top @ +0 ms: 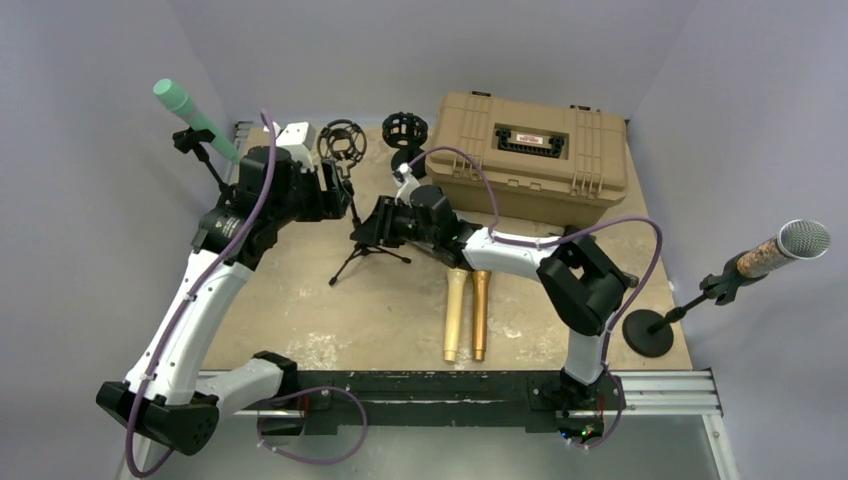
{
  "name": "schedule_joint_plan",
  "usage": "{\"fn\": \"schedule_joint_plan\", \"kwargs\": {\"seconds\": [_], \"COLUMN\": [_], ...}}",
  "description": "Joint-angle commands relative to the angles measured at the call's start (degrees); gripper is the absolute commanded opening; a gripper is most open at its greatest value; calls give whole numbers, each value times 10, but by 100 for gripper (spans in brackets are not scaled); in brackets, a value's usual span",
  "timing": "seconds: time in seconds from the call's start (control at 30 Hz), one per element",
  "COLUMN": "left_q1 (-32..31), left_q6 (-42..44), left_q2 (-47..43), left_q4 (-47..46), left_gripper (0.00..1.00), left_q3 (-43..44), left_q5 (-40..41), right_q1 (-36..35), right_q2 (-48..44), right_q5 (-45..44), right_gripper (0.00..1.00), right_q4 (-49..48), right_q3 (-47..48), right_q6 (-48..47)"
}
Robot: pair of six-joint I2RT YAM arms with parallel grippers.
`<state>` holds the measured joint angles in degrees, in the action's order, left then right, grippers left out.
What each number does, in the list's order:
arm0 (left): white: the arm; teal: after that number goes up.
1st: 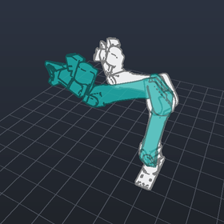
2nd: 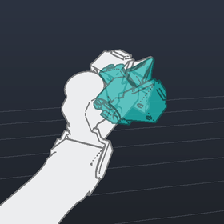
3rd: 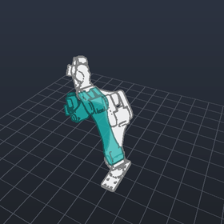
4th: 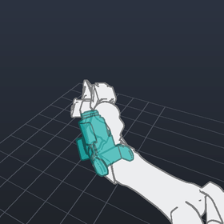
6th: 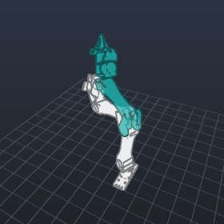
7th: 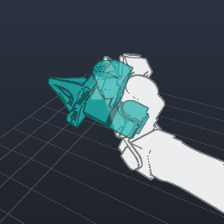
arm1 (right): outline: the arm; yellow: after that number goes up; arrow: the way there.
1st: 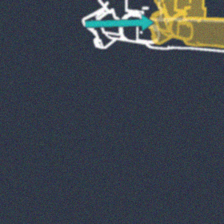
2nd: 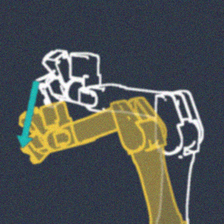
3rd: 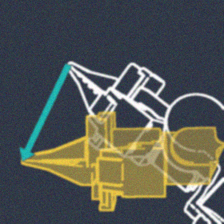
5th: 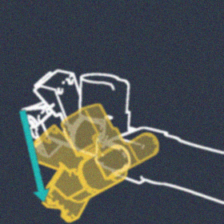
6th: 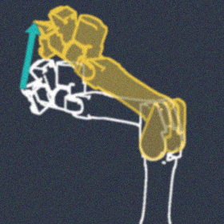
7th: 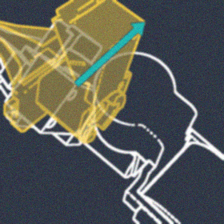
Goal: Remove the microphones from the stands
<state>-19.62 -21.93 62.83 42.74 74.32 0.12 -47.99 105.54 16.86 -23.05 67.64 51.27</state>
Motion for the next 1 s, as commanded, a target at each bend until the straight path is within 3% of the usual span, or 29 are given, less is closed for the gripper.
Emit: {"fn": "schedule_joint_plan", "kwargs": {"seconds": [0.0, 0.23, 0.5, 0.7, 0.97], "left_q1": [2, 3, 3, 4, 6], "left_q6": [22, 36, 48, 47, 43], "left_q2": [-21, -33, -46, -48, -72], "left_q4": [17, 12, -36, -51, -68], "left_gripper": [69, 76, 77, 77, 77], "left_q3": [59, 95, 34, 8, -23], "left_q5": [-14, -7, -3, 20, 47], "right_q1": [1, 1, 1, -20, -85], "right_q2": [13, 28, 33, 32, 49], "right_q5": [-8, -21, -43, -144, -343], "right_gripper": [37, 39, 35, 11, 8], "right_q4": [-18, -5, 10, 111, 273], "right_q3": [27, 34, 51, 90, 189], "right_q6": [31, 43, 30, -33, -125]}}
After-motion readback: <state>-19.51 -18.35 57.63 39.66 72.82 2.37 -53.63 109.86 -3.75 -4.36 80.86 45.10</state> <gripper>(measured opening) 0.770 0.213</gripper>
